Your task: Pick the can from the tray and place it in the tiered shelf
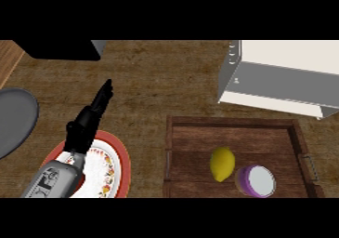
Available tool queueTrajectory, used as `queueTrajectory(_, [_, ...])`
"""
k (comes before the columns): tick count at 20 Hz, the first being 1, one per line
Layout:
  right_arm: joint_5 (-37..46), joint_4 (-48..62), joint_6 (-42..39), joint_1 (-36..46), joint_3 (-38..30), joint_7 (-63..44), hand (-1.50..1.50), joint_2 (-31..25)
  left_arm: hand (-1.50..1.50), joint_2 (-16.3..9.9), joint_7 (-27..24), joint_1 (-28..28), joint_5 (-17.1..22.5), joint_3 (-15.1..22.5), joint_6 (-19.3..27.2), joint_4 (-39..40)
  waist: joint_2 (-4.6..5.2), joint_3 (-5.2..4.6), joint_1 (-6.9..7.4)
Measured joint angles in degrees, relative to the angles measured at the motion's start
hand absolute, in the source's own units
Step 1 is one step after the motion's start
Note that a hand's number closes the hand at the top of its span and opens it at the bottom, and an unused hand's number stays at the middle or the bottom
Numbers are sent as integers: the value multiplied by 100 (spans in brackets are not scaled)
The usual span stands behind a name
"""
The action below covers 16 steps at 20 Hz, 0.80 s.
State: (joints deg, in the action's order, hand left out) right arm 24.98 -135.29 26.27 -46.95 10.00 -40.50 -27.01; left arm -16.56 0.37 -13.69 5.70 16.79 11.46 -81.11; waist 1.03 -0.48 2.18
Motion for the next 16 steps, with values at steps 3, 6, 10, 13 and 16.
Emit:
queueTrajectory(3, [53, -31, -328, 268, 9, -805, -150, -358, 0, -29, 61, -19, 0, -27, -29, -37, -8, 1, 18])
queueTrajectory(6, [111, -44, -569, 739, 147, -1490, -150, -559, 0, 24, 12, 29, -41, -5, -10, 0, -17, 1, 24])
queueTrajectory(10, [204, -27, -816, 1415, 403, -2034, -150, -684, 0, 54, -72, 115, -64, -18, -15, 28, -40, 5, 6])
queueTrajectory(13, [273, 0, -983, 1940, 508, -2332, -150, -738, 0, 29, -56, 78, -70, -71, -37, 10, -55, 8, -22])
queueTrajectory(16, [438, 79, -1111, 2390, 660, -2566, -150, -723, 0, 72, -56, 75, -65, -94, -43, 71, -65, 8, -52])
